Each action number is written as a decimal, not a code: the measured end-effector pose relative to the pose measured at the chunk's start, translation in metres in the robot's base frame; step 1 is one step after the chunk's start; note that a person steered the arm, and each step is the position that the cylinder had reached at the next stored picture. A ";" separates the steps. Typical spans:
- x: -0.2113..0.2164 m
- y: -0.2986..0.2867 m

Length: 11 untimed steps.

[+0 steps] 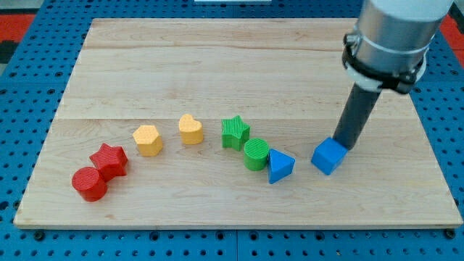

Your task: Move the blue cube below the blue triangle

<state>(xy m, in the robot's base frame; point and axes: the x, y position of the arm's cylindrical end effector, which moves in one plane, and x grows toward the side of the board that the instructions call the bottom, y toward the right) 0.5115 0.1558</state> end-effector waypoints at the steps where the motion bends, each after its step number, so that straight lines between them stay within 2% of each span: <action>1: 0.026 0.006; 3: 0.006 0.017; 4: -0.019 -0.021; 6: 0.033 -0.032; 8: 0.067 0.039; 10: 0.074 -0.072; 11: 0.054 0.002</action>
